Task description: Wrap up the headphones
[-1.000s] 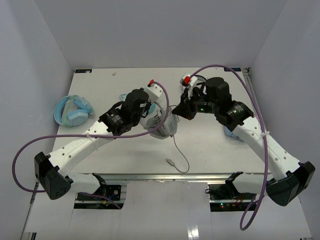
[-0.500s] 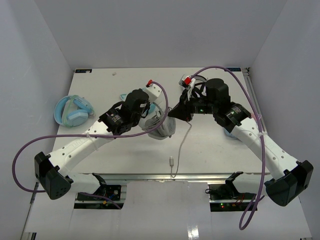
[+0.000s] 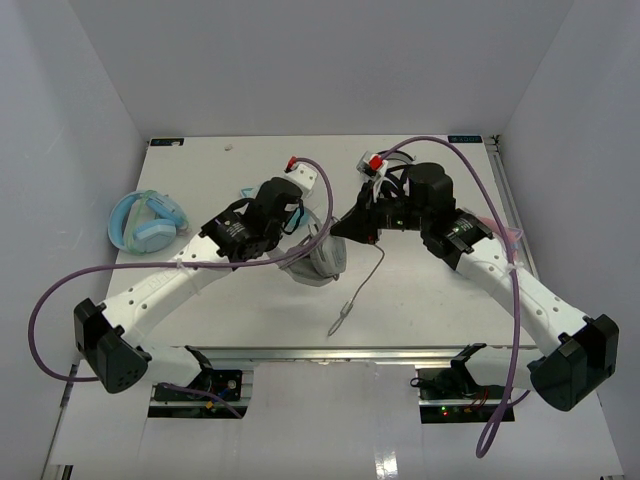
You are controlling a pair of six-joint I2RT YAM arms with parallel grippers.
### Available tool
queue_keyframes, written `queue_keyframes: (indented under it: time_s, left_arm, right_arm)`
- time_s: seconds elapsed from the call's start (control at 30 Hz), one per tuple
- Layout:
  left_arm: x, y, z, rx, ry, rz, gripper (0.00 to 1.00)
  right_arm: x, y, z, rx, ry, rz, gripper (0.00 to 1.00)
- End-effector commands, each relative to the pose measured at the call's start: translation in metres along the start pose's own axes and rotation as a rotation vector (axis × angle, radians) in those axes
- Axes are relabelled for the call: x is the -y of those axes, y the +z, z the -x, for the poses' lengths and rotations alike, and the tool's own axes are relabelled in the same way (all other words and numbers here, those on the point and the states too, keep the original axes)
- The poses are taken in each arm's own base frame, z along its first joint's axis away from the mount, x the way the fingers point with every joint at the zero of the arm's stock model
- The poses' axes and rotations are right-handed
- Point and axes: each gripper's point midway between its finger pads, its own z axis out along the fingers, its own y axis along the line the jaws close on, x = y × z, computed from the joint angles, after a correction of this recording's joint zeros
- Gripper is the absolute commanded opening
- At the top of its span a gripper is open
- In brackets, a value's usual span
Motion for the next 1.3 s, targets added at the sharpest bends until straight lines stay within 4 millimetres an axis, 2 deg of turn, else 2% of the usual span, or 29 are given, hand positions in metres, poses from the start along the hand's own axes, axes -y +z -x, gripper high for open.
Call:
queue_keyframes:
  time_s: [0.0, 0.23, 0.4, 0.6, 0.83, 1.03, 1.27]
  left_arm:
    - [-0.009, -0.007, 0.028, 0.032, -0.238, 0.046, 0.00]
    - [0.001, 0.001, 0.023, -0.022, -0.276, 0.039, 0.00]
    - [-0.004, 0.002, 0.020, -0.028, -0.269, 0.070, 0.00]
    - [-0.012, 0.002, 0.017, -0.037, -0.275, 0.125, 0.00]
    - [-0.008, -0.001, 0.017, -0.070, -0.365, 0.122, 0.00]
    - [0.001, 0.004, 0.013, -0.121, -0.404, 0.120, 0.00]
    - [0.009, -0.006, 0.024, -0.107, -0.496, 0.039, 0.00]
  right_arm:
    - [-0.023, 0.000, 0.010, 0.058, 0.003, 0.091, 0.16]
    - [-0.019, 0.007, 0.006, 0.042, 0.042, 0.079, 0.17]
    - [-0.018, 0.007, 0.009, 0.050, 0.039, 0.067, 0.16]
    - [-0.026, 0.004, 0.018, 0.071, 0.048, 0.068, 0.17]
    - [-0.029, 0.018, 0.009, 0.075, 0.056, 0.024, 0.18]
    - [-0.042, 0.037, -0.001, 0.065, 0.055, 0.018, 0.18]
    - [-0.026, 0.049, -0.026, 0.058, 0.057, -0.140, 0.13]
